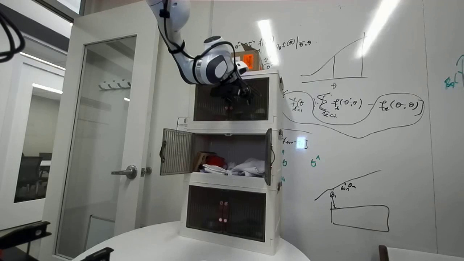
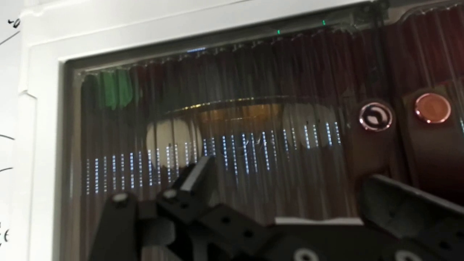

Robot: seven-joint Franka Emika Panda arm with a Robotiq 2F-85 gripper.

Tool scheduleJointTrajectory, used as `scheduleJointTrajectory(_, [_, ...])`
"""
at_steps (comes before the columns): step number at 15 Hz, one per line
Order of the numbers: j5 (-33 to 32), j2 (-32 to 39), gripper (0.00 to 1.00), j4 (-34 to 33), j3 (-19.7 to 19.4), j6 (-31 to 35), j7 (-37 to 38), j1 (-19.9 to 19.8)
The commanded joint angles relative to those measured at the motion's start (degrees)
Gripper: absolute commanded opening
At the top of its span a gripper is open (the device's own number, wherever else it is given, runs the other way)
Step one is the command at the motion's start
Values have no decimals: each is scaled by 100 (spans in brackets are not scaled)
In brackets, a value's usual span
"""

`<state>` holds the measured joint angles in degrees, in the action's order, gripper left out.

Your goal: Close the top right cabinet door

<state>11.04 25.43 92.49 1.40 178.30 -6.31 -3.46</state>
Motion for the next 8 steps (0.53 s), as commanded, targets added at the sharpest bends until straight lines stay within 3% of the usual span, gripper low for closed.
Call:
scheduleJointTrajectory(1, [2, -7, 100, 4, 5, -14, -3, -6])
scheduleJointTrajectory(8, [-43, -442, 100, 430, 11, -438, -163, -124])
